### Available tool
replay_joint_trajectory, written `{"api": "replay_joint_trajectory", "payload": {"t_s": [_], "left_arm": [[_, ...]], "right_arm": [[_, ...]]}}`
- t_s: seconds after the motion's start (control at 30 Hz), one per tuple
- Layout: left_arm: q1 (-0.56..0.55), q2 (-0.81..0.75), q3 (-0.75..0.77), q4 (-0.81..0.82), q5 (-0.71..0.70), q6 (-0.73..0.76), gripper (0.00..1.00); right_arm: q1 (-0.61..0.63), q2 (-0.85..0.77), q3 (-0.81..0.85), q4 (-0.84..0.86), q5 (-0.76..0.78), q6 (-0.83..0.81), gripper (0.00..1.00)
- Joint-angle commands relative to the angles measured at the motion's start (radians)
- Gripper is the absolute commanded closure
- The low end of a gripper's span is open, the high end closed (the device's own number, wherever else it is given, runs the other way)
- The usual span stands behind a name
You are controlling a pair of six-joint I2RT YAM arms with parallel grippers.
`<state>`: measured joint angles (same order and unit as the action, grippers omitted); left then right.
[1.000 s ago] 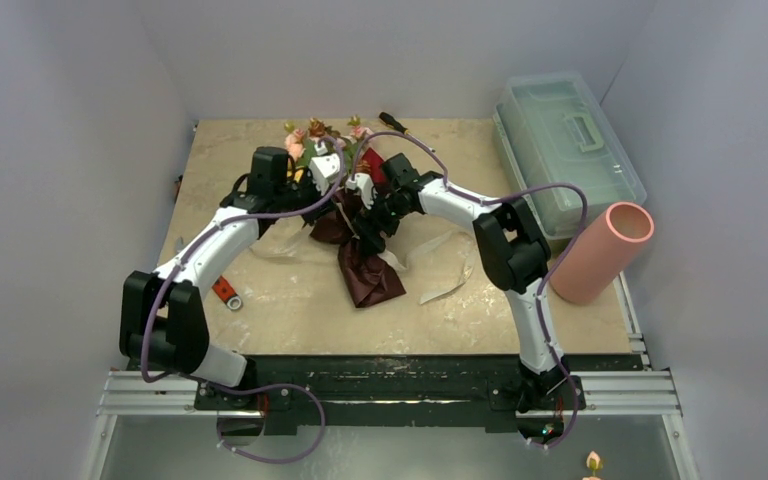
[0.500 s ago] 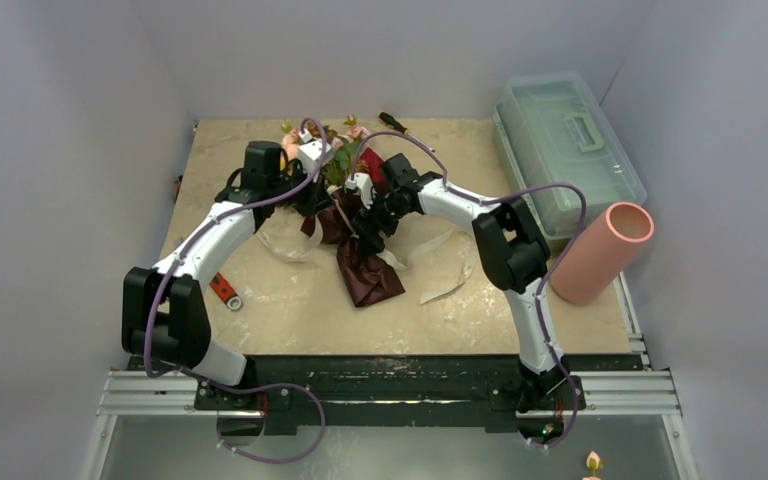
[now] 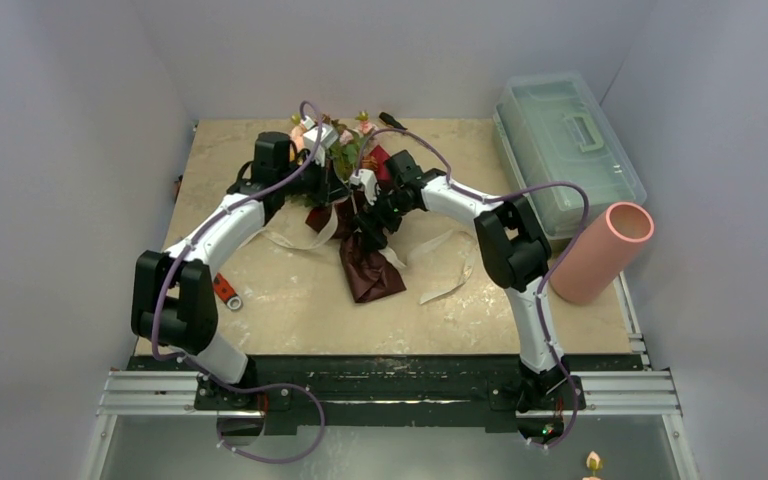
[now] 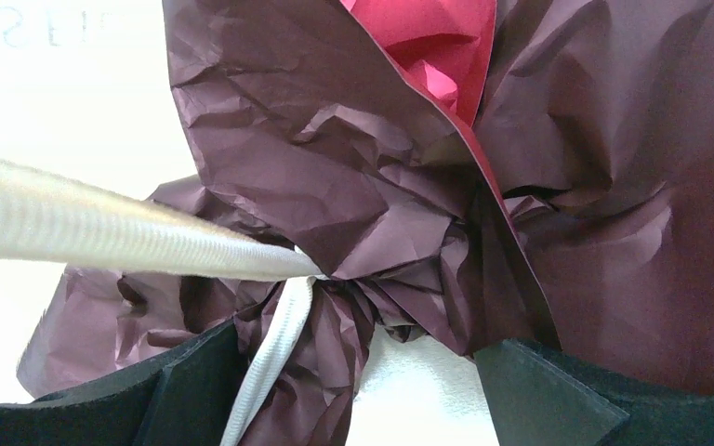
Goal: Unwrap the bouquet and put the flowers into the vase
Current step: Untie the ribbon from the wrapping paper.
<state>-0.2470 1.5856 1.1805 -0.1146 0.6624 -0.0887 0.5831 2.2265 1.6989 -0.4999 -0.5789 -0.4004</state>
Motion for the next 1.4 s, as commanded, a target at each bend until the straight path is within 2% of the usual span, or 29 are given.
{"api": "replay_joint_trajectory", "payload": {"t_s": [0.0,0.07,0.23,0.47,0.57,0.67,0.73,0.83,0.9,1.13,1.27,1.37], "left_arm": [[0.055,-0.077,0.051,0.243,0.03,-0.091,1.0],[0.082,-0.082,0.013,0.215,0.015,-0.075,1.0],[0.097,-0.067,-0.068,0.065,-0.074,0.132,1.0],[0.097,-0.006,-0.082,-0.047,-0.095,0.347,1.0],[0.097,-0.019,-0.09,-0.071,-0.069,0.45,0.77],[0.098,-0.036,-0.08,-0.08,-0.041,0.5,0.46],[0.097,-0.051,-0.068,-0.069,-0.018,0.505,0.4],[0.095,-0.077,-0.052,-0.044,-0.009,0.494,0.43],[0.092,-0.088,-0.034,-0.036,-0.04,0.494,0.5],[-0.036,-0.18,-0.14,-0.001,-0.109,0.658,0.59],[-0.108,-0.193,-0.201,-0.006,-0.066,0.694,0.75],[-0.142,-0.159,-0.213,-0.031,-0.054,0.712,0.79]], "right_arm": [[0.015,0.047,-0.019,-0.084,0.049,-0.036,0.06],[0.014,0.047,-0.018,-0.087,0.046,-0.037,0.06],[0.015,0.024,-0.006,-0.1,0.001,-0.027,0.05],[0.01,-0.036,0.048,-0.142,-0.084,0.0,0.05],[-0.002,-0.062,0.068,-0.163,-0.12,0.011,0.05],[-0.019,-0.08,0.088,-0.183,-0.146,0.021,0.05],[-0.034,-0.087,0.096,-0.192,-0.164,0.029,0.05],[-0.067,-0.097,0.11,-0.201,-0.2,0.047,0.06],[-0.084,-0.099,0.12,-0.203,-0.216,0.055,0.07],[-0.088,-0.069,0.153,-0.204,-0.218,0.097,0.1],[-0.085,-0.06,0.14,-0.147,-0.218,0.155,0.15],[-0.085,-0.053,0.148,-0.132,-0.204,0.174,0.2]]}}
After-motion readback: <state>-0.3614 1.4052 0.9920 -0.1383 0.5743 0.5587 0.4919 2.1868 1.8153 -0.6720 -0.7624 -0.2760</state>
